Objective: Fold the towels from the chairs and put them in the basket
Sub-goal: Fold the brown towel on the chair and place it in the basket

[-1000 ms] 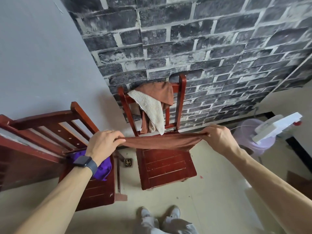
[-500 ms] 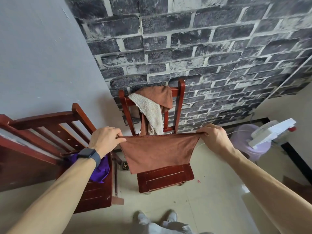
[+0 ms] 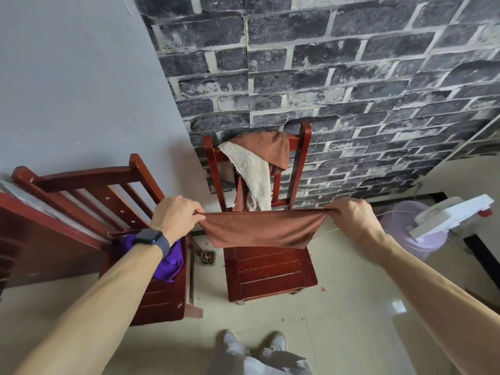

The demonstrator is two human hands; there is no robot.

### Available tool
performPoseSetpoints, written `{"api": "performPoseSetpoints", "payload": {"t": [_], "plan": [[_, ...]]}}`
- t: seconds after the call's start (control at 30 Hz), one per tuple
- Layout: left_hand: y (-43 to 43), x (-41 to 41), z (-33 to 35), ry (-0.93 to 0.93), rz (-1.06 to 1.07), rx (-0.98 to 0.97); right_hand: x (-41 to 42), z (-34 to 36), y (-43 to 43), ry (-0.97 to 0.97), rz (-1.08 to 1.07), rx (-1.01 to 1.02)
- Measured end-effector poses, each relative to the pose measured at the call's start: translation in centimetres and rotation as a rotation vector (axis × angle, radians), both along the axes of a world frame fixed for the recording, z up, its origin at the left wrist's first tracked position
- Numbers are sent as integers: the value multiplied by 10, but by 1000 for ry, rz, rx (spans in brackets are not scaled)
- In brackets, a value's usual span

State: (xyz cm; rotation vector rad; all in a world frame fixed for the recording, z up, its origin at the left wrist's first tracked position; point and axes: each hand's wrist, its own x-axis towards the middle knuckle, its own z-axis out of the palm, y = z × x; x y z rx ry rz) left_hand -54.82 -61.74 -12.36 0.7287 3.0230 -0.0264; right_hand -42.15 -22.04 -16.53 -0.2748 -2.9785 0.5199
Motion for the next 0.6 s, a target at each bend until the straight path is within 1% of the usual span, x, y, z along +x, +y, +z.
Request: {"api": "performPoseSetpoints", "payload": {"t": [0.1, 0.23, 0.4, 0.47, 0.53, 0.6], "plan": [[5, -11, -17, 83, 1, 13, -16, -2, 1, 6, -44, 19], [18, -33, -40, 124, 45, 69, -43, -14, 5, 41, -89, 7], [26, -46, -80, 179, 68, 115, -57, -54, 12, 177, -119, -24], [23, -41, -99, 208, 61, 133, -51, -73, 12, 200, -131, -31], [18, -27, -122, 188, 59, 152, -37, -97, 8, 177, -144, -27], [12, -8, -150, 128, 45, 134, -15, -124, 0, 128, -153, -46]]}}
